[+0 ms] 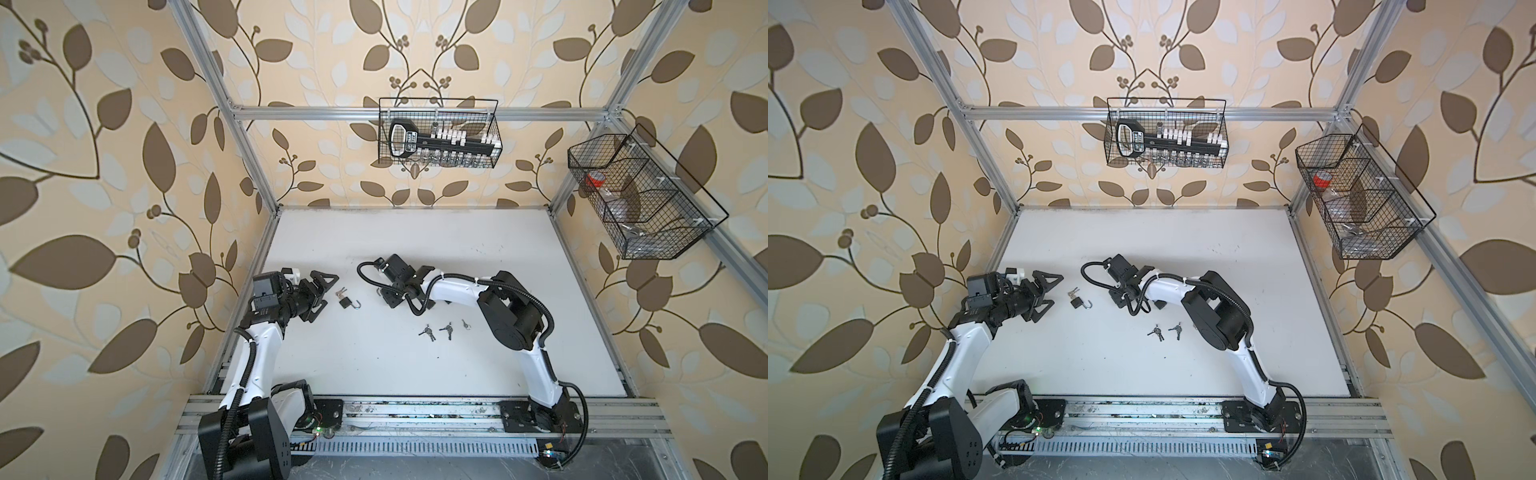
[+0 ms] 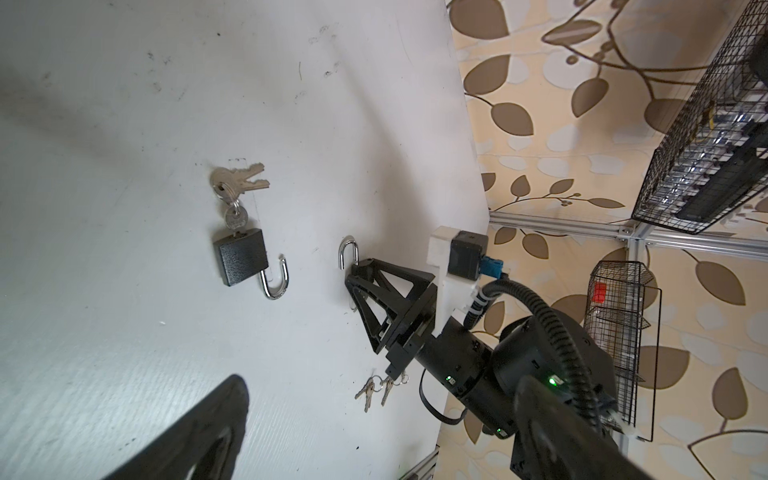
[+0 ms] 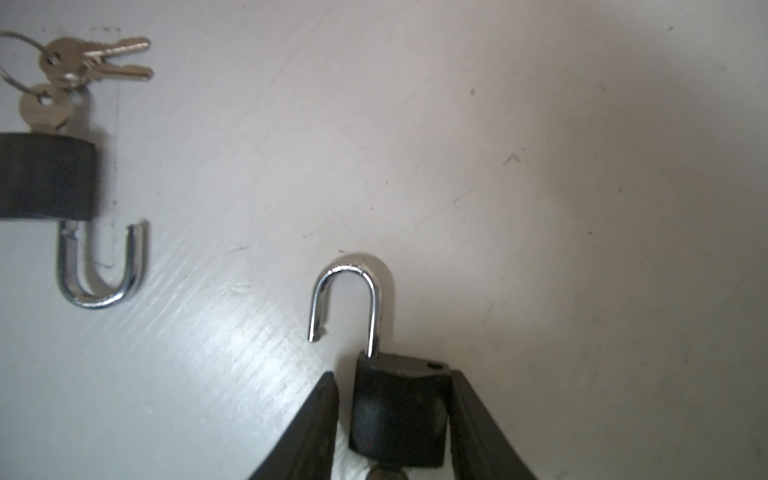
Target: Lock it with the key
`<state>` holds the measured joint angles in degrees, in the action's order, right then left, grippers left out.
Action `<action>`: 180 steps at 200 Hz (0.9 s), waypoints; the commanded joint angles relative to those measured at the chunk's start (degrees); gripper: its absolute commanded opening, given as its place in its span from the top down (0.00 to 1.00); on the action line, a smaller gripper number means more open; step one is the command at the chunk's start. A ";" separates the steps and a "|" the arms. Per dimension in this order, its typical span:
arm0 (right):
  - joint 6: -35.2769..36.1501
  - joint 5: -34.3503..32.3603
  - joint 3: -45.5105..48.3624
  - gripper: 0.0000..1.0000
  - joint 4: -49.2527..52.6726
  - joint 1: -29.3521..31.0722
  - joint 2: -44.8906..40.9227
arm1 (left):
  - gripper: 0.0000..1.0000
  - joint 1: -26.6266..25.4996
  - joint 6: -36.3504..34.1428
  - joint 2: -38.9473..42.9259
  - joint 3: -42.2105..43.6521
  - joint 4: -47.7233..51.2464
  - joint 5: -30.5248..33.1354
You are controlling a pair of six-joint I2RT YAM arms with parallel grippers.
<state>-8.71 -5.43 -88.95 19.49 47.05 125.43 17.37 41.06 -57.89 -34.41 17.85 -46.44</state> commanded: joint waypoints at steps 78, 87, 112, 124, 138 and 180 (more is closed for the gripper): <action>1.61 8.38 3.18 0.79 0.89 -1.54 -10.73 | 0.01 0.50 -4.86 2.59 -8.26 3.03 -0.60; 1.44 10.71 5.37 0.80 -0.91 -2.13 -13.75 | 0.01 0.48 -5.30 3.03 -9.09 2.80 -1.37; -0.06 16.08 12.60 0.83 -6.43 -4.40 -22.44 | 0.02 -2.10 -6.06 4.63 -11.15 1.30 -2.73; -0.01 18.25 15.52 0.83 -8.27 -5.44 -26.42 | 0.04 -5.72 -6.60 5.38 -11.96 0.31 -1.62; 0.95 17.91 18.54 0.84 -9.23 -5.82 -30.95 | 0.06 -11.61 -6.69 5.85 -12.75 -1.56 0.67; 4.43 19.84 25.32 0.86 -10.54 -5.92 -43.35 | 0.20 -26.66 -3.32 3.27 -14.24 -14.17 -0.69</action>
<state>-6.74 11.46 -66.59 10.94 40.82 86.91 -4.34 36.58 -53.54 -46.26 13.98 -45.15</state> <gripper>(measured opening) 0.312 0.832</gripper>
